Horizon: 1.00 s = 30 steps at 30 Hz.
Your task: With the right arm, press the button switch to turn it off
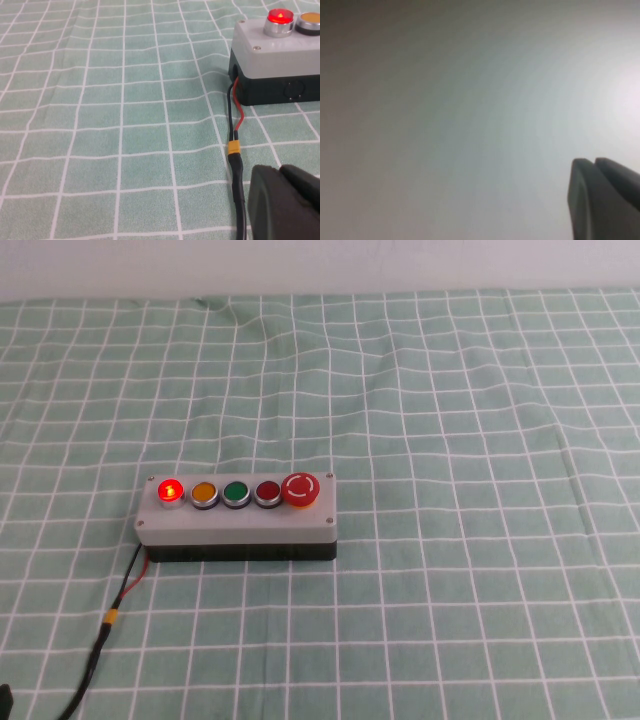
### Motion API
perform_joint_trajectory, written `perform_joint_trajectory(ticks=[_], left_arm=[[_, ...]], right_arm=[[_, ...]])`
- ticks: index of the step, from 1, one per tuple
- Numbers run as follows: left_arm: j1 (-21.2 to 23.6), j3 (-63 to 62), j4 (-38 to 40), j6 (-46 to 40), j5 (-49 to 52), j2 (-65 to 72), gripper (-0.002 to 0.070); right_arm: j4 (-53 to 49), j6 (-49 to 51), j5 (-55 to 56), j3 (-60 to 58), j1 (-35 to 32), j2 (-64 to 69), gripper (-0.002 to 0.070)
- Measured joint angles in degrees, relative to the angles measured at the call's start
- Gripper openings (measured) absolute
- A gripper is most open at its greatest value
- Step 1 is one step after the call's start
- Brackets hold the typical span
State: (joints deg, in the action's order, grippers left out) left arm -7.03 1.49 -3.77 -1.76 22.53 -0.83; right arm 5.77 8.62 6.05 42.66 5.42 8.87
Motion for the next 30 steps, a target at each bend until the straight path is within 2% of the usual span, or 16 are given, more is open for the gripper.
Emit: perform_joint_trajectory(ticks=[12,20,25,30], left_arm=[[0.0,0.0,0.0,0.0,0.0,0.0,-0.0003],[0.0,0.0,0.0,0.0,0.0,0.0,-0.0003],[0.0,0.0,0.0,0.0,0.0,0.0,-0.0003],[0.0,0.0,0.0,0.0,0.0,0.0,-0.0003]], right_arm=[[0.6,0.0,-6.1,0.4,0.0,10.3,-0.0016],[0.6,-0.2,-20.0,0.4,0.0,18.9,-0.0016],[1.5,-6.2,-25.8,0.5,0.0,25.7,-0.0016],[7.6,-16.8,-31.2,4.3,0.0,32.7,-0.0016]])
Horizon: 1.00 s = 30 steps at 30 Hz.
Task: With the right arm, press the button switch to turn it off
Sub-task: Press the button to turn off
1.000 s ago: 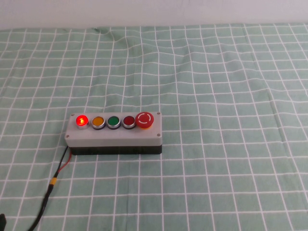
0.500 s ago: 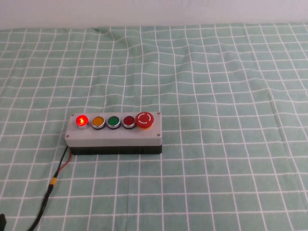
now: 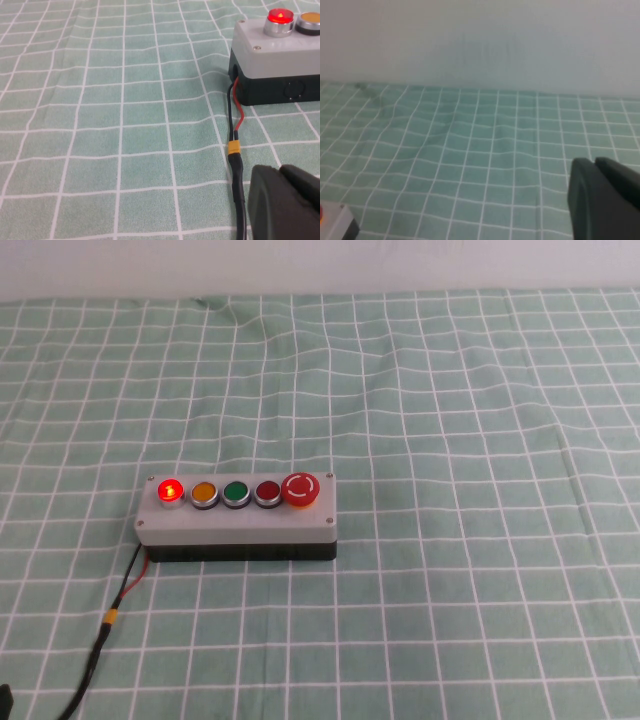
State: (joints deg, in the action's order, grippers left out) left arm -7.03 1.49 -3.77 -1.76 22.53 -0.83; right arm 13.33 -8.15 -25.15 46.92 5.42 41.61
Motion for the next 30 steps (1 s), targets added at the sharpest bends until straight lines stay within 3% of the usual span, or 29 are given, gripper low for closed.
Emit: perform_joint_trajectory(ticks=[12,30], left_arm=[[0.0,0.0,0.0,0.0,0.0,0.0,-0.0003],[0.0,0.0,0.0,0.0,0.0,0.0,-0.0003]], right_arm=[[31.2,-28.1,-7.7,14.5,2.1,21.0,-0.0011],[28.4,-31.2,-2.0,39.9,32.6,56.9,-0.0008]])
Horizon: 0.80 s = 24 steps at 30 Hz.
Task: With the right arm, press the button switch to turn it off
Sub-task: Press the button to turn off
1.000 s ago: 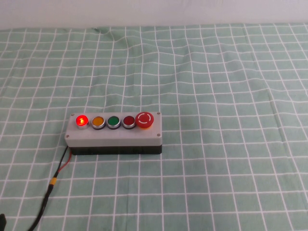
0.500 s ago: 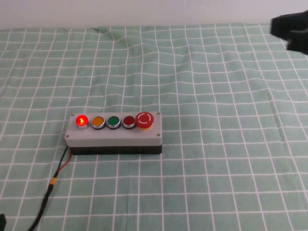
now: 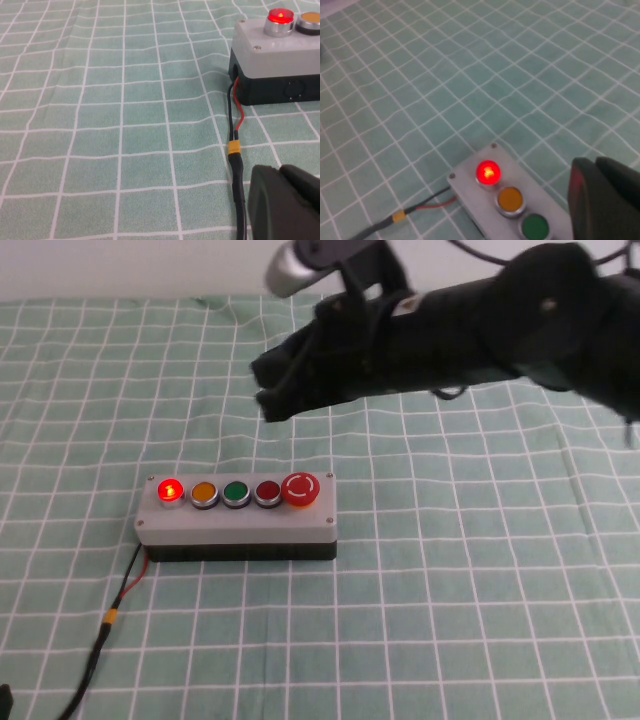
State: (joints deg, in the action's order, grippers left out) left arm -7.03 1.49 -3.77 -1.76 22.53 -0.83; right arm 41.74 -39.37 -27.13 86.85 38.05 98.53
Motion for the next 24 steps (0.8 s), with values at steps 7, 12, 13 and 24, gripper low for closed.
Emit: perform_joint_trajectory(ticks=[7,12,13,24], left_arm=[[0.0,0.0,0.0,0.0,0.0,0.0,-0.0003],[0.0,0.0,0.0,0.0,0.0,0.0,-0.0003],[0.0,0.0,0.0,0.0,0.0,0.0,-0.0003],[0.0,0.0,0.0,0.0,0.0,0.0,-0.0003]], right_arm=[[-3.0,0.0,-0.2,14.2,6.8,12.8,-0.0008],[-3.2,0.0,-1.6,21.5,9.0,19.6,-0.0008],[-3.2,0.0,-1.6,22.3,9.3,20.7,-0.0008],[-3.7,0.0,0.9,23.7,9.4,31.5,-0.0008]])
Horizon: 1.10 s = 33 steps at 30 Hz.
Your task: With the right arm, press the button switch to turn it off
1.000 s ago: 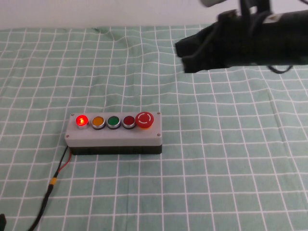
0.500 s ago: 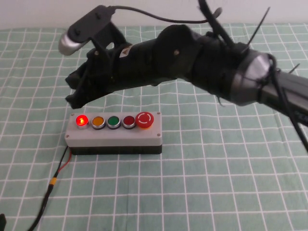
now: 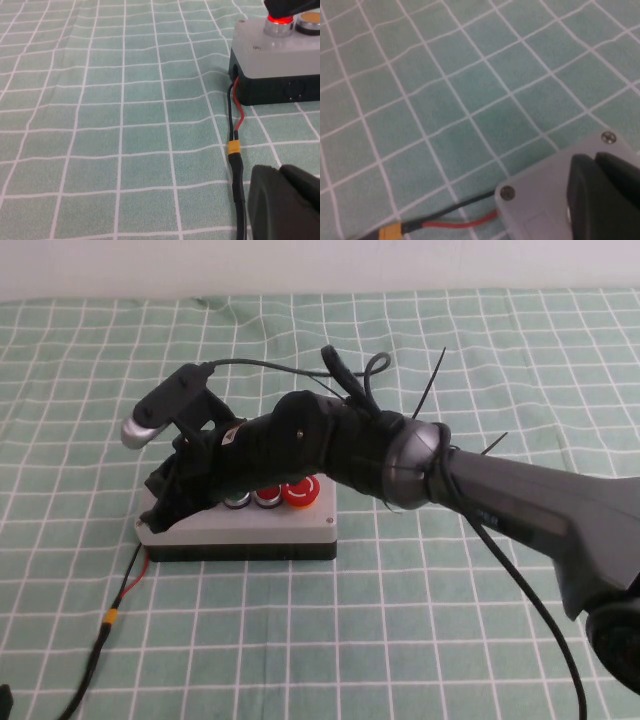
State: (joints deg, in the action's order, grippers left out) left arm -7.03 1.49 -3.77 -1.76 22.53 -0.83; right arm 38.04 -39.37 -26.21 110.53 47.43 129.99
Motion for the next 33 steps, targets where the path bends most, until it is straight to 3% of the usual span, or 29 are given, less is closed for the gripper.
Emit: perform_joint_trajectory(ticks=[6,14,17,25,28,33], left_arm=[[0.0,0.0,0.0,0.0,0.0,0.0,-0.0003],[0.0,0.0,0.0,0.0,0.0,0.0,-0.0003],[0.0,0.0,0.0,0.0,0.0,0.0,-0.0003],[0.0,0.0,0.0,0.0,0.0,0.0,-0.0003],[0.0,0.0,0.0,0.0,0.0,0.0,-0.0003],[0.0,0.0,0.0,0.0,0.0,0.0,-0.0003]], right_arm=[[-1.4,0.2,-0.1,-0.1,0.0,-2.6,-0.0008],[-5.9,0.2,-2.1,-0.5,-0.5,-17.7,-0.0008],[-12.9,3.3,-5.3,-0.5,-1.0,-23.8,-0.0008],[-45.4,26.9,-23.0,-0.5,-1.2,-35.8,-0.0008],[-48.7,28.9,-29.4,-1.2,-1.3,-39.8,-0.0008],[-49.1,30.7,-30.3,-9.8,-1.4,-48.4,-0.0008]])
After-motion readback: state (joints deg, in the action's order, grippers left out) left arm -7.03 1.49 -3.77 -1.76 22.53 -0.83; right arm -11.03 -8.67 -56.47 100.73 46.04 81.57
